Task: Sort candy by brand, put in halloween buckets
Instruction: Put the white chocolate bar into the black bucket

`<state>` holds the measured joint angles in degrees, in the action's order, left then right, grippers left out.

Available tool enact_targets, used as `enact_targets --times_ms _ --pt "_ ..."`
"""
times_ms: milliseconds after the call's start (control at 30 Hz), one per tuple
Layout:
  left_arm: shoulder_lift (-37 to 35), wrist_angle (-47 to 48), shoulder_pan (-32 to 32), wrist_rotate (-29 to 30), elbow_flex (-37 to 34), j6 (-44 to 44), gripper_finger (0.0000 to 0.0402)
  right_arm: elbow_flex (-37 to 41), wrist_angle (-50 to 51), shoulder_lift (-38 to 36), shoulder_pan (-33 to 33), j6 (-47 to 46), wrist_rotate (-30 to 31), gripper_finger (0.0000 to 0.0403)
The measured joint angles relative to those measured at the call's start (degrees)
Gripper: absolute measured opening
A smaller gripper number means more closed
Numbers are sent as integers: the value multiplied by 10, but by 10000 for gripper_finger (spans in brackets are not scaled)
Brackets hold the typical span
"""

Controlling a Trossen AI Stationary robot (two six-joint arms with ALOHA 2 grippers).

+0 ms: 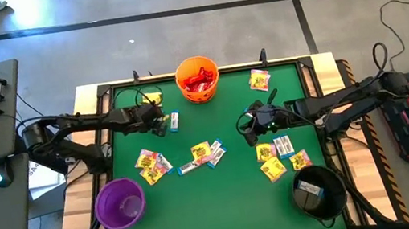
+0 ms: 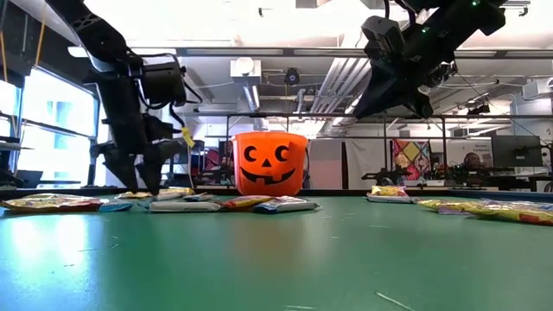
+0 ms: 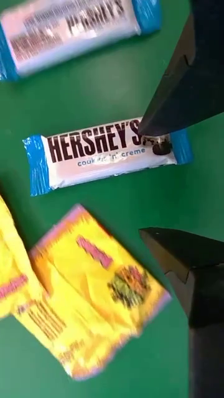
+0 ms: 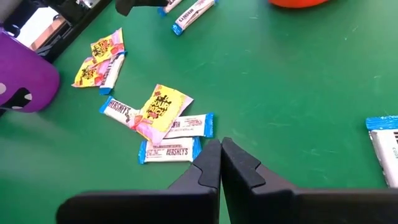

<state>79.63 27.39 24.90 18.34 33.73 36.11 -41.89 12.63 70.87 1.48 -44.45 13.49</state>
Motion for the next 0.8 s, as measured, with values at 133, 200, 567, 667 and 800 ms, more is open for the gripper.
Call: enact_targets --times_ms 133,200,567,667,800 --pt "-38 13 14 -29 -2 -8 246 0 0 0 0 0 0 0" --pt "-58 13 17 -46 -2 -4 246 0 0 0 0 6 0 0" --pt "-51 14 -14 -50 -2 40 257 0 -6 0 0 29 14 0" --pt "-33 11 -18 -36 -2 62 267 0 -7 0 0 29 14 0" --pt "-7 11 -18 -32 -2 88 273 0 -7 0 0 29 14 0"
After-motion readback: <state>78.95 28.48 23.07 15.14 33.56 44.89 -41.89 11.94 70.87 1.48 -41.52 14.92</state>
